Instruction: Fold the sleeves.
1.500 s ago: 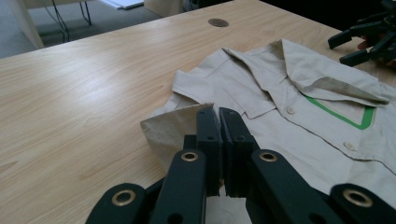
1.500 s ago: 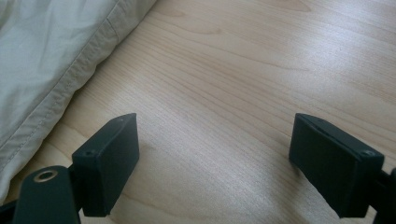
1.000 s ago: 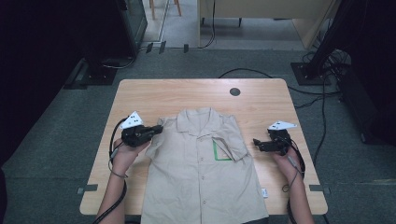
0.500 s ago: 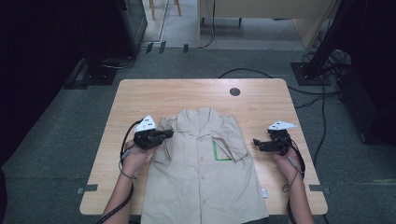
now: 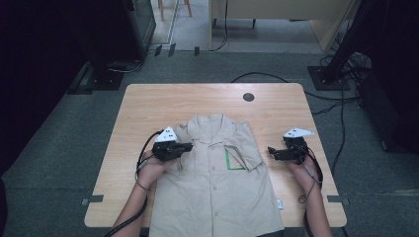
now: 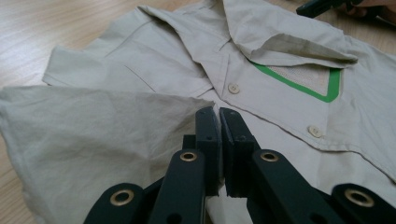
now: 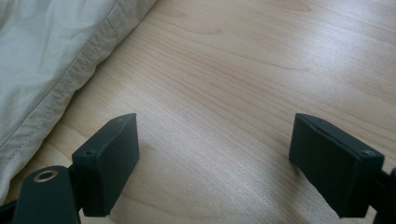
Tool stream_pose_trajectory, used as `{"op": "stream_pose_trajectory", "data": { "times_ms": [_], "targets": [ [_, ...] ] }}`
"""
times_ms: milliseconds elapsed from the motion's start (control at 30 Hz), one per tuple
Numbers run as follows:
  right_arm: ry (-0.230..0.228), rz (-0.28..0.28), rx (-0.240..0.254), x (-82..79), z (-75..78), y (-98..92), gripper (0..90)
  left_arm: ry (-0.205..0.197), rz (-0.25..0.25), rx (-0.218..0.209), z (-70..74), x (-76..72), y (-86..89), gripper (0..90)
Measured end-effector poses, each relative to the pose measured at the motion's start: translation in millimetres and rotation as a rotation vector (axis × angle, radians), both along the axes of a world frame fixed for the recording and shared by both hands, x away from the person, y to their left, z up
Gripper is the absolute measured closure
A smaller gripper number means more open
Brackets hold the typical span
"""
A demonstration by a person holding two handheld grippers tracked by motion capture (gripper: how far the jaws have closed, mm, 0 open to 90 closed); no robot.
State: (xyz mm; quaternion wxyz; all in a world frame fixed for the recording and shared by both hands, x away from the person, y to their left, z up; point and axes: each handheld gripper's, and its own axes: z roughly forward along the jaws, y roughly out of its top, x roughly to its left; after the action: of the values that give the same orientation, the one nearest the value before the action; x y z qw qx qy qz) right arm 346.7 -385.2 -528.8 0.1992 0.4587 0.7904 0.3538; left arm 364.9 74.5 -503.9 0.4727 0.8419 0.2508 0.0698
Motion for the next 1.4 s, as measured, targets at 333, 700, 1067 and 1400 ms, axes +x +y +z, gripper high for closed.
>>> {"op": "stream_pose_trajectory", "data": {
  "times_ms": [333, 700, 1067, 1400],
  "targets": [
    [0.0, 0.0, 0.0, 0.0, 0.0, 0.0, 15.6, 0.021, -0.021, 0.031, -8.9, 0.7, -10.1, 86.0],
    [0.0, 0.0, 0.0, 0.0, 0.0, 0.0, 15.7, 0.046, -0.015, 0.057, -16.4, 4.3, -11.4, 84.3],
    [0.0, 0.0, 0.0, 0.0, 0.0, 0.0, 15.7, 0.071, 0.01, 0.054, -18.2, 7.5, -9.4, 77.2],
    [0.0, 0.0, 0.0, 0.0, 0.0, 0.0, 15.7, 0.104, 0.022, 0.015, -13.3, 8.6, -6.2, 61.8]
  ]
}}
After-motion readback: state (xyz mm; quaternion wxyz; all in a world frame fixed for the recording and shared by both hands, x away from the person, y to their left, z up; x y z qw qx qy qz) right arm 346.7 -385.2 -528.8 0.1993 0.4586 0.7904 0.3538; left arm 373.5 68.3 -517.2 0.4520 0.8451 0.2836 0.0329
